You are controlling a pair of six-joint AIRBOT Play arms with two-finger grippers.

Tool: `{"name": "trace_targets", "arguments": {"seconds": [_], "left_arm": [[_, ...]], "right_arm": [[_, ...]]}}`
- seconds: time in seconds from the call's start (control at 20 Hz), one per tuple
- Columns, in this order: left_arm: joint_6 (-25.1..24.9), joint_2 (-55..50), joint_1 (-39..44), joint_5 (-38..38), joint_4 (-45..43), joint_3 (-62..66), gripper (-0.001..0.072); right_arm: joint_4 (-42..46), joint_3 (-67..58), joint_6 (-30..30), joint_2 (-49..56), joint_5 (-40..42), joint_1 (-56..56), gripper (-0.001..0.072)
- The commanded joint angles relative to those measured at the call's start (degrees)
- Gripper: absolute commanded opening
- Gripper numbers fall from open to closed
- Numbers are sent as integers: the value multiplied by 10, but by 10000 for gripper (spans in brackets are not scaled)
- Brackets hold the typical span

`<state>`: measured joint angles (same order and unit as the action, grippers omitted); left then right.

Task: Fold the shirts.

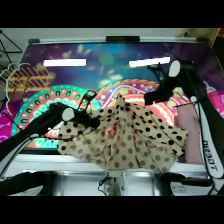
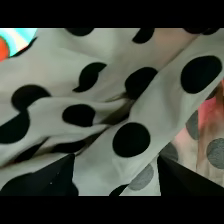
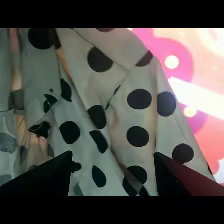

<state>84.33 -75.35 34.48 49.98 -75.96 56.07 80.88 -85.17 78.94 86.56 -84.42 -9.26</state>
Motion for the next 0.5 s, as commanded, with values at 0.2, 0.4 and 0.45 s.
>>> {"name": "trace_targets", "arguments": {"seconds": [0.2,0.4,0.45], "left_arm": [[-57,-68,34,-40,15,44,616],[-108,-62,37,-6,15,70,617],[-125,-64,38,-5,15,73,616]], "right_arm": [[-32,56,10,14,70,30,633],[-43,56,9,44,73,30,633],[-51,57,9,53,76,30,633]]}}
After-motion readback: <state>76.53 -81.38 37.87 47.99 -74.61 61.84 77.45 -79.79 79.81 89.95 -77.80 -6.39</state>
